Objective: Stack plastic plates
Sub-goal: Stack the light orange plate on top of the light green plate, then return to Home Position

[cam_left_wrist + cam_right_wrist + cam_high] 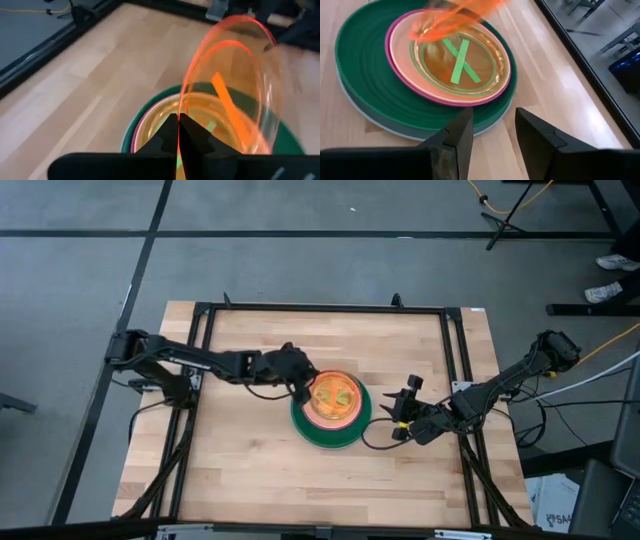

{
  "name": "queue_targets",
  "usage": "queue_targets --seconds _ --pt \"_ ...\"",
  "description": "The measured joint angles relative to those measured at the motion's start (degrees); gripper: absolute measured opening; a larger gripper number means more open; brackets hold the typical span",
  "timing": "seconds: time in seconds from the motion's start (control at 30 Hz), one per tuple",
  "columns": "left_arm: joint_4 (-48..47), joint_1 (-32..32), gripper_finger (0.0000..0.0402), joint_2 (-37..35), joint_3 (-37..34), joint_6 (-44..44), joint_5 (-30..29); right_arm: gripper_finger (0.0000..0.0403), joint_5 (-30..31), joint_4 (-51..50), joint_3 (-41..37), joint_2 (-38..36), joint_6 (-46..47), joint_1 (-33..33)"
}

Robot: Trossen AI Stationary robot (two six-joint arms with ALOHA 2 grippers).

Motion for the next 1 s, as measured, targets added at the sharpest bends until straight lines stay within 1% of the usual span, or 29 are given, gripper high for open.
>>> queue_targets --seconds 0.23,0.53,0.63,0.87,1.0 --pt "1.8 3.4 0.0000 6.0 0.0 0.8 2.4 0.0138 0.0 0.3 0.0 0.0 0.0 0.0" --pt "2.7 3.5 0.0002 9.7 0.0 0.1 3.7 0.0138 -1.0 0.5 0.0 0.0 0.0 0.0" --pt "2.5 3.5 0.0018 9.8 0.0 -0.7 3.8 0.0138 -1.1 0.9 0.0 0.0 0.0 0.0" --pt "2.3 3.5 0.0076 9.6 0.0 -0.6 4.0 0.0138 -1.7 1.2 0.0 0.0 1.7 0.0" --pt "-1.4 3.5 0.0097 6.9 0.0 -0.5 5.7 0.0138 -2.6 2.0 0.0 0.0 2.0 0.0"
